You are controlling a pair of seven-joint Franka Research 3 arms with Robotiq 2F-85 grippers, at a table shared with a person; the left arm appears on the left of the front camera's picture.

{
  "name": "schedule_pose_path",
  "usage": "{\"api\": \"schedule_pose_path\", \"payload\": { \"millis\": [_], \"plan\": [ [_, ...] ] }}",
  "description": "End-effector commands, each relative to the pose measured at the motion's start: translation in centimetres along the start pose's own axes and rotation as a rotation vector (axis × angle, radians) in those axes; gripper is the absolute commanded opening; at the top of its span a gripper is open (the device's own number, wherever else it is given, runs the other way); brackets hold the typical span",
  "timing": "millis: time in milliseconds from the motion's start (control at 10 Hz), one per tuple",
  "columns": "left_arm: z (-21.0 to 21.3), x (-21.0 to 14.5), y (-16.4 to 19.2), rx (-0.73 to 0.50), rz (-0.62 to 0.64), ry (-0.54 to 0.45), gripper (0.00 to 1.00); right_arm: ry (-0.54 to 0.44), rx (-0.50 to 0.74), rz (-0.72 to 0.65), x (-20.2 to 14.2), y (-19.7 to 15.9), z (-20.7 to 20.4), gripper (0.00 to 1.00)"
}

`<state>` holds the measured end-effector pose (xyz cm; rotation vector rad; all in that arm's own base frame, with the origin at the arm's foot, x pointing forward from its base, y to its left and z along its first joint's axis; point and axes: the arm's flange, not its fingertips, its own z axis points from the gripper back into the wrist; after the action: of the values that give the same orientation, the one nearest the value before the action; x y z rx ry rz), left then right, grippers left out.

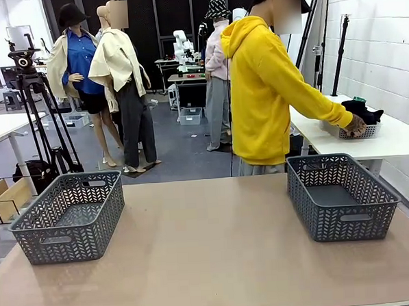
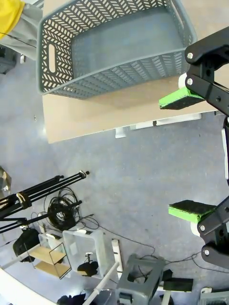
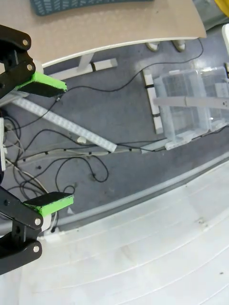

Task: Sort the tops and bottoms.
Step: Lift clothes from the center of the table with your left hand.

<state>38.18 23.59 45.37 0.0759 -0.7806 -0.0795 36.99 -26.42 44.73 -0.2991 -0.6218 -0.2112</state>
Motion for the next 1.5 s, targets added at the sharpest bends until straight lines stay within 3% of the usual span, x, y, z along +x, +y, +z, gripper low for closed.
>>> {"api": "schedule_pose_path", "payload": {
  "millis": [0,1400],
  "plan": [
    [0.0,-0.12,0.14,-0.002,-0.003,-0.001,1.0,0.005,0.001,0.011,-0.02,-0.07,-0.03,1.0],
    [0.0,-0.12,0.14,-0.002,-0.003,-0.001,1.0,0.005,0.001,0.011,-0.02,-0.07,-0.03,1.0]
  ]
}}
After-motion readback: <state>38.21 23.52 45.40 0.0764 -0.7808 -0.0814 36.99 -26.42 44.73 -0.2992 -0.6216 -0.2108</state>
